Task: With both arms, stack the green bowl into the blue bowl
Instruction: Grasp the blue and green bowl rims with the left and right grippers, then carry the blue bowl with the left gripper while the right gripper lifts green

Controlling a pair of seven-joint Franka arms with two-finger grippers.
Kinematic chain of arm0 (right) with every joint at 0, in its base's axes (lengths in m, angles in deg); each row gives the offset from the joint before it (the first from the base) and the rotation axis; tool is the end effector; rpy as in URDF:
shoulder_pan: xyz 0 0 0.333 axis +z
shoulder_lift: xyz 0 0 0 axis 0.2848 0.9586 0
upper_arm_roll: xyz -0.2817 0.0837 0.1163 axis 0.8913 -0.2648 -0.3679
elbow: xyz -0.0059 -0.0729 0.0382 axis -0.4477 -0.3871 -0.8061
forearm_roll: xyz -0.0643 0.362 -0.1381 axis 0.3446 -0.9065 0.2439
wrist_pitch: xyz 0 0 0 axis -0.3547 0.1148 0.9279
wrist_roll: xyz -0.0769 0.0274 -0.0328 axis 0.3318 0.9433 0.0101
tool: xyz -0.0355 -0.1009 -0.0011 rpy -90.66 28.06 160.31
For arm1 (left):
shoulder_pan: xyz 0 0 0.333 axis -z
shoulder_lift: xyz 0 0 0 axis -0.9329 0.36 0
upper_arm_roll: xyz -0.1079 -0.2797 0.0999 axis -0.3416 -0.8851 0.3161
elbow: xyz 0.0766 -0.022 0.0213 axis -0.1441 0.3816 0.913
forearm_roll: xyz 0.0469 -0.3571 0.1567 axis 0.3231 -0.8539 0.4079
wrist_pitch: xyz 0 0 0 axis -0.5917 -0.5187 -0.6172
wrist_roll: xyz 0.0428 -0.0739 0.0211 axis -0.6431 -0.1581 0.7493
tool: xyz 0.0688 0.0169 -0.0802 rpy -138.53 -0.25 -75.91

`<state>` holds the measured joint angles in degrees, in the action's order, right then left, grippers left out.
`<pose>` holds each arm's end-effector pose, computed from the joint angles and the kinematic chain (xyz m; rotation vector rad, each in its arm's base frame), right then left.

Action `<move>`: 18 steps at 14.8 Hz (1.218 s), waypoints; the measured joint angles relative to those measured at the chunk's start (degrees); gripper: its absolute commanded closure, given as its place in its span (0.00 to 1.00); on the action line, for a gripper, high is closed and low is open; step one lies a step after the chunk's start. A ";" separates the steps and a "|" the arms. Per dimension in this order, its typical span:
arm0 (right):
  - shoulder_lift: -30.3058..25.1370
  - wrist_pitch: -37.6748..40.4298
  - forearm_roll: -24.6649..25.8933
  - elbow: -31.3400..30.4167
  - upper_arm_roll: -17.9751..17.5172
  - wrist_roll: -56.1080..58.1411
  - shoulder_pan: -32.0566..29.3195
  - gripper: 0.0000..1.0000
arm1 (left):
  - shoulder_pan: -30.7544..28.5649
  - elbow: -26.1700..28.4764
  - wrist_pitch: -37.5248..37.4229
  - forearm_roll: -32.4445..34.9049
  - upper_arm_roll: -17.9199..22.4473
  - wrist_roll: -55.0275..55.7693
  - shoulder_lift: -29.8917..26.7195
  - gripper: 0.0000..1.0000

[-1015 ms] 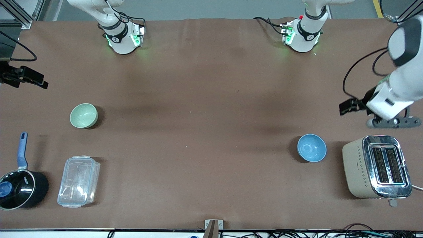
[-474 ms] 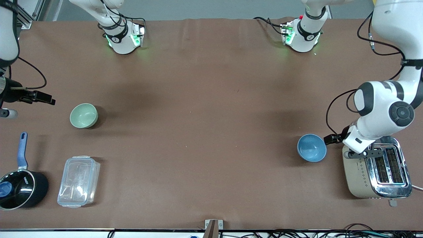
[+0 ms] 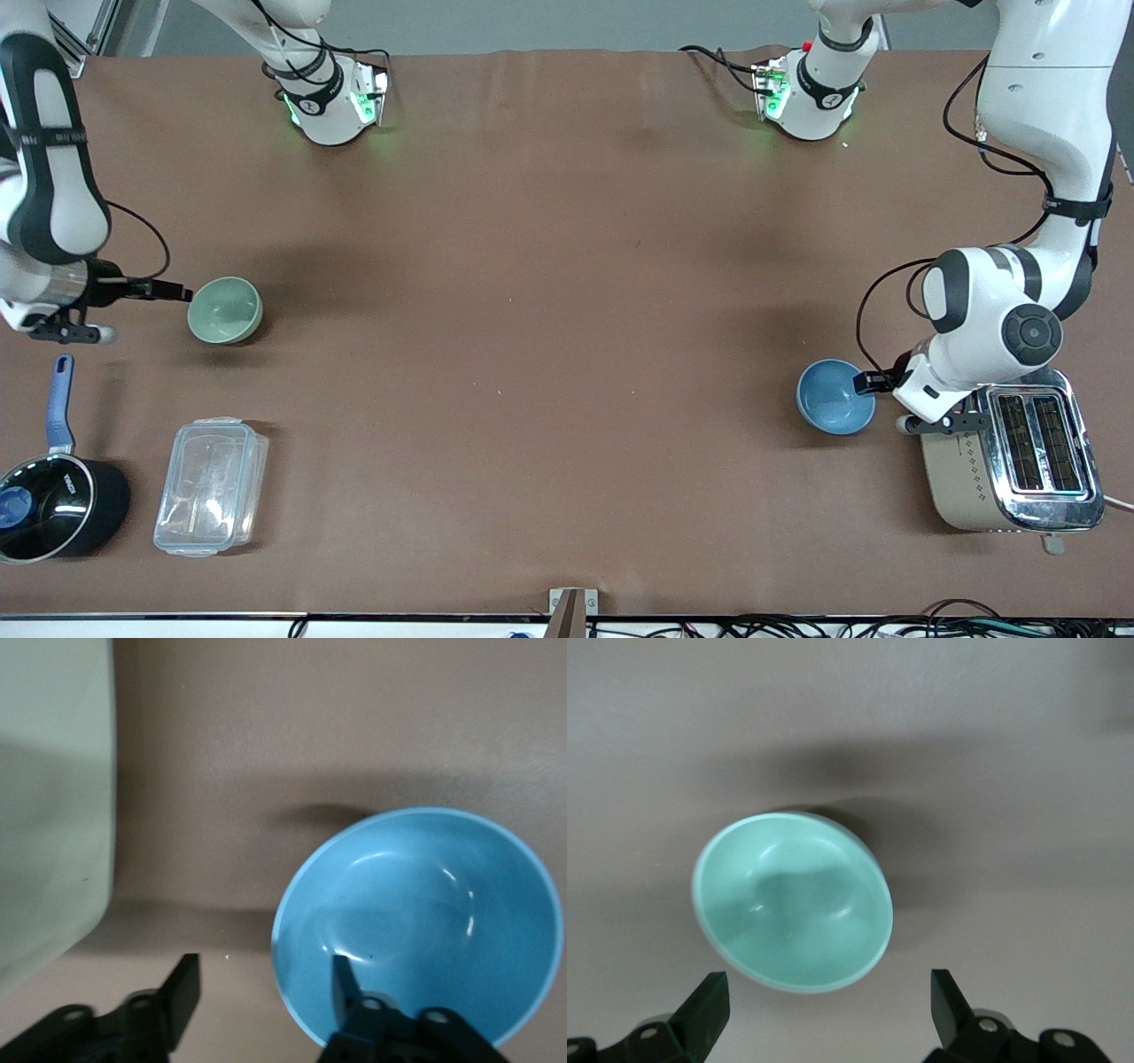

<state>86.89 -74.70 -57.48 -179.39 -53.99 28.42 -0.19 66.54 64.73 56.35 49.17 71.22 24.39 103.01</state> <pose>0.5179 -0.2103 0.2650 -2.9376 0.1190 0.3898 0.6468 -0.0045 0.2336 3.1359 0.0569 -0.0681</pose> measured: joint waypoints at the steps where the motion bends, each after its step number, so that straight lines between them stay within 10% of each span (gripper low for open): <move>1: 2.74 -0.65 -0.98 0.03 0.00 2.10 -0.81 0.01 | 0.03 -0.20 0.02 0.00 -0.06 0.00 0.59 0.81; 3: 7.25 -1.39 -2.57 0.14 -0.01 5.71 -2.10 0.07 | 0.18 -0.85 0.07 0.00 -0.30 0.00 1.99 0.93; 5: 9.47 -1.48 -4.25 0.31 -0.03 8.90 -2.75 0.69 | 0.56 -2.04 0.29 -0.01 -0.43 0.03 3.12 0.97; 7: 9.70 -1.35 -4.55 0.60 -0.08 9.75 -2.85 0.94 | 0.65 -3.80 -0.73 -0.01 -1.62 0.03 2.96 0.99; 18: 8.41 1.76 -4.97 3.14 -0.75 9.89 -2.78 0.98 | 10.51 -9.80 -8.17 -0.01 -19.24 35.51 2.55 1.00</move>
<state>95.29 -72.94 -62.45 -176.25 -54.74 38.31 -2.97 77.05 54.94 48.18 49.16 51.98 59.90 105.56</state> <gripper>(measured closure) 0.952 0.952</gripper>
